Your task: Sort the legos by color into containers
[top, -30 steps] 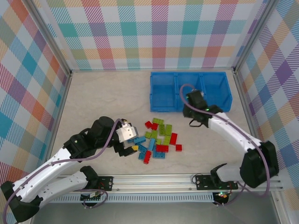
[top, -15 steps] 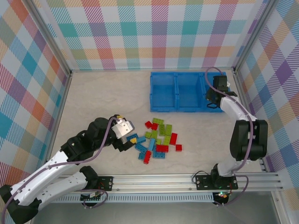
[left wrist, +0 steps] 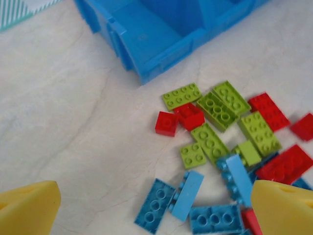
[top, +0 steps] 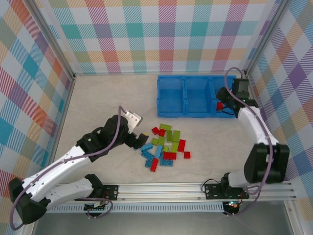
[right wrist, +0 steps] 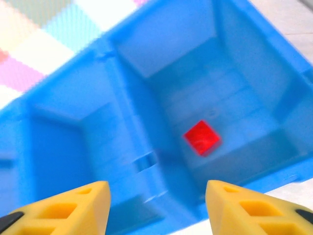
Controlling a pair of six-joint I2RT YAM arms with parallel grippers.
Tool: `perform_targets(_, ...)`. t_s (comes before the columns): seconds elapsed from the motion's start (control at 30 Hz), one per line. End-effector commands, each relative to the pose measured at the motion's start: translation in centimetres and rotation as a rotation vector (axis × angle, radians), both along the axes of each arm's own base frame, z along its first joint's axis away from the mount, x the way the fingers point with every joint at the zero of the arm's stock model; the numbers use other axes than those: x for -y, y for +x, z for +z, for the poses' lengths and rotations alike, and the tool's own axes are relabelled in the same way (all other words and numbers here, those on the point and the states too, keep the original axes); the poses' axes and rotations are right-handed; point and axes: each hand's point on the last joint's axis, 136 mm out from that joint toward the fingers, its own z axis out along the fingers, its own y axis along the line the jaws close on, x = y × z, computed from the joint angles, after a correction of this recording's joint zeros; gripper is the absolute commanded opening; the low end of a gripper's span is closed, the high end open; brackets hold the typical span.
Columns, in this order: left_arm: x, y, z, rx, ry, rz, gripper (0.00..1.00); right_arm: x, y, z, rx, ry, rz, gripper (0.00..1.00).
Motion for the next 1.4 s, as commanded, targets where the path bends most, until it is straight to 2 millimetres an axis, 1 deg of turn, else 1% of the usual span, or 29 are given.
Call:
perform_targets(0.0, -0.3, 2.6, -1.1, -0.178, -0.163, 0.266, 1.0, -8.2, -3.0, 2.8, 0.054, 0.15, 0.306, 0.59)
perform_targets(0.07, -0.9, 3.5, -3.9, -0.316, -0.159, 0.362, 1.0, -12.6, -5.3, 3.2, 0.024, 0.171, 0.483, 0.62)
perform_targets(0.1, -1.5, 3.9, -5.5, -0.389, -0.151, 0.43, 1.0, -15.0, -6.7, 3.1, -0.007, 0.185, 0.587, 0.63)
perform_targets(0.13, -2.3, 4.0, -7.2, -0.464, -0.144, 0.509, 1.0, -17.0, -8.2, 2.7, -0.055, 0.198, 0.674, 0.64)
perform_targets(0.17, -3.0, 4.1, -8.4, -0.52, -0.143, 0.581, 0.99, -18.5, -9.6, 2.2, -0.1, 0.203, 0.743, 0.65)
perform_targets(0.2, -3.7, 4.0, -9.7, -0.571, -0.146, 0.672, 0.96, -20.0, -11.0, 1.7, -0.15, 0.202, 0.808, 0.65)
perform_targets(0.23, -4.5, 3.7, -10.9, -0.61, -0.138, 0.774, 0.91, -21.1, -12.4, 1.1, -0.201, 0.194, 0.855, 0.66)
perform_targets(0.27, -5.0, 3.3, -11.8, -0.644, -0.125, 0.848, 0.89, -21.8, -13.4, 0.7, -0.233, 0.183, 0.89, 0.67)
perform_targets(0.3, -5.1, 2.7, -12.8, -0.692, -0.114, 0.897, 0.89, -22.4, -14.3, 0.2, -0.261, 0.169, 0.918, 0.68)
perform_targets(0.37, -4.3, 2.0, -14.5, -0.776, -0.125, 0.923, 0.9, -23.3, -15.4, -0.2, -0.288, 0.155, 0.951, 0.71)
perform_targets(0.4, -3.8, 1.7, -15.2, -0.806, -0.146, 0.928, 0.91, -23.6, -15.8, -0.4, -0.298, 0.15, 0.96, 0.72)
perform_targets(0.47, -2.9, 1.6, -16.0, -0.819, -0.199, 0.923, 0.92, -24.1, -16.3, -0.8, -0.314, 0.147, 0.974, 0.73)
perform_targets(0.6, -1.9, 1.4, -16.6, -0.837, -0.217, 0.897, 1.0, -24.7, -17.1, -1.7, -0.353, 0.126, 0.996, 0.75)
perform_targets(0.73, -0.5, 1.5, -17.0, -0.87, -0.246, 0.853, 1.0, -25.0, -17.1, -2.4, -0.37, 0.11, 0.999, 0.76)
perform_targets(0.77, -0.3, 1.5, -17.2, -0.883, -0.244, 0.854, 1.0, -25.1, -17.1, -2.4, -0.369, 0.108, 1.0, 0.76)
perform_targets(0.9, -0.9, 0.9, -18.6, -0.907, -0.164, 0.883, 0.99, -25.2, -16.8, -2.2, -0.353, 0.108, 0.992, 0.77)
perform_targets(1.0, -1.0, 0.5, -19.2, -0.909, -0.145, 0.882, 0.92, -25.1, -16.7, -2.2, -0.348, 0.1, 0.985, 0.77)
perform_targets(1.2, -0.8, 0.1, -19.4, -0.913, -0.129, 0.86, 0.71, -25.0, -16.7, -2.7, -0.357, 0.099, 0.972, 0.78)
perform_targets(1.3, -0.6, 0.2, -18.9, -0.904, -0.129, 0.846, 0.62, -24.9, -16.6, -2.5, -0.351, 0.099, 0.963, 0.78)
perform_targets(1.37, -0.5, 0.7, -17.8, -0.877, -0.142, 0.829, 0.58, -24.9, -16.6, -2.1, -0.339, 0.106, 0.964, 0.78)
